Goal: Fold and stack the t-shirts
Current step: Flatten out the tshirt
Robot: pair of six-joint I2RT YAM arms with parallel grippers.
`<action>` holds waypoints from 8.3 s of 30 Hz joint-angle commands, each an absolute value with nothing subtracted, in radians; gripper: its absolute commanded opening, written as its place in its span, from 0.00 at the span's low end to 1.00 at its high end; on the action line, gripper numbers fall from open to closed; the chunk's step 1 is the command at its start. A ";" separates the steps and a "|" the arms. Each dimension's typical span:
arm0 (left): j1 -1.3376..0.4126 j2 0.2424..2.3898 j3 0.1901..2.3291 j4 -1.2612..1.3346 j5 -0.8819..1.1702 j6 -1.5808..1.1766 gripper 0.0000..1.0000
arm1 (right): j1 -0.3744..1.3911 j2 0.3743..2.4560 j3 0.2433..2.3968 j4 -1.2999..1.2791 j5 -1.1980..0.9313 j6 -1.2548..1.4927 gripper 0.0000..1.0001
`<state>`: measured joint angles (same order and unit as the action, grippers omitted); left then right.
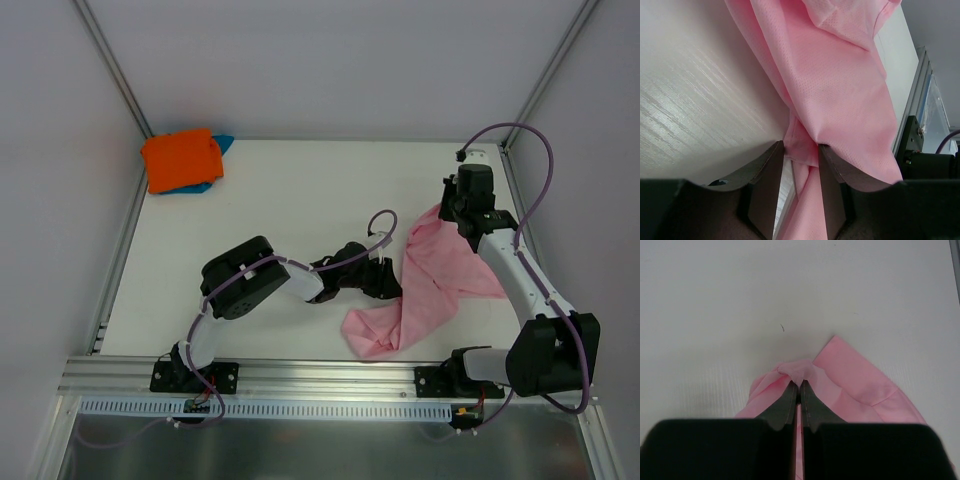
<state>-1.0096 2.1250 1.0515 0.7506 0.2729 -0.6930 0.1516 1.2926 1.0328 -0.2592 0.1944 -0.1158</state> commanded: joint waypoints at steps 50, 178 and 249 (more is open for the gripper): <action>-1.003 1.450 0.861 0.161 -0.273 -0.408 0.00 | 0.141 1.212 1.031 -0.268 0.176 -0.091 0.01; -0.922 1.675 0.925 0.328 -0.342 -0.436 0.28 | 0.141 1.190 1.011 -0.299 0.158 -0.103 0.00; -0.922 1.184 0.853 0.048 -0.658 -0.296 0.66 | 0.143 0.974 1.062 -0.436 0.184 -0.132 0.01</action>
<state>-0.9340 1.1908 0.8536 0.0490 -0.6159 -0.2905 0.1490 0.9985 1.0279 -0.4469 0.1677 -0.1169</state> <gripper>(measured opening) 0.584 0.025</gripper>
